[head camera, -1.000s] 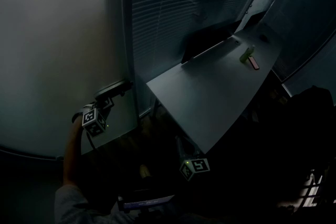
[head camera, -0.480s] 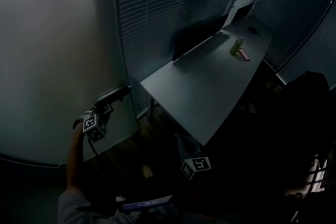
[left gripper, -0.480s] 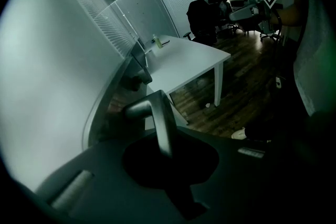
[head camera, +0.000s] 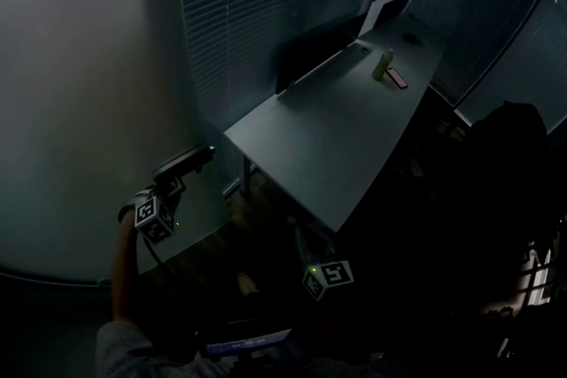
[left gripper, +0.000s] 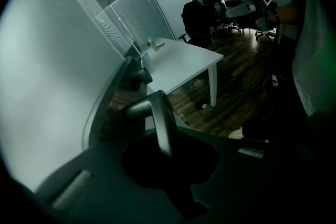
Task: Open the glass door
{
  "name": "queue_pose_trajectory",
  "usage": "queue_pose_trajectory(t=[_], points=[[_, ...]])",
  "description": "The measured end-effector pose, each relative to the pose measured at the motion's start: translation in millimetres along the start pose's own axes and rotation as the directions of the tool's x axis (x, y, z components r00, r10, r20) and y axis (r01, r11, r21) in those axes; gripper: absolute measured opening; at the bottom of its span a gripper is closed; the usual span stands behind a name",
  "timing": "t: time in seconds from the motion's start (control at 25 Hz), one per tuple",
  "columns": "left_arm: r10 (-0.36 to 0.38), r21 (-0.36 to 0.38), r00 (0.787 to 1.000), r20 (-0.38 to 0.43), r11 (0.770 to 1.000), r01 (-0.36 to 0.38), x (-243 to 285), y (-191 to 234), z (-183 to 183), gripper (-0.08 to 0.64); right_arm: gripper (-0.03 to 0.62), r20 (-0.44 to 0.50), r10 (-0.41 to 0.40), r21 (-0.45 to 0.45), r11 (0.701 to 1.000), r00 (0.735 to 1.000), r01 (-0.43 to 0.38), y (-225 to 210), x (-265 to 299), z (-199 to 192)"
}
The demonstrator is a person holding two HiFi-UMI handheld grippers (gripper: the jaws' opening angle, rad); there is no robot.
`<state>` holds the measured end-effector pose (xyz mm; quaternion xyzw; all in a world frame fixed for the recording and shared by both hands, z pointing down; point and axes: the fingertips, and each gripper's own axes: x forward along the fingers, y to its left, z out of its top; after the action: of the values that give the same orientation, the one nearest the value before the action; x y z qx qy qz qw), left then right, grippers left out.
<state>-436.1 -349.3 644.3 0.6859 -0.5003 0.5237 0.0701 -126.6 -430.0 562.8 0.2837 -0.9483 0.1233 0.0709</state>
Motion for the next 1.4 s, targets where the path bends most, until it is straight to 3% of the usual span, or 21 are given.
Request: queue_pose_trajectory(t=[1.4], points=[[-0.040, 0.122, 0.998, 0.050, 0.992, 0.033, -35, -90, 25, 0.002, 0.003, 0.041, -0.127, -0.001, 0.992, 0.991, 0.128, -9, -116, -20]])
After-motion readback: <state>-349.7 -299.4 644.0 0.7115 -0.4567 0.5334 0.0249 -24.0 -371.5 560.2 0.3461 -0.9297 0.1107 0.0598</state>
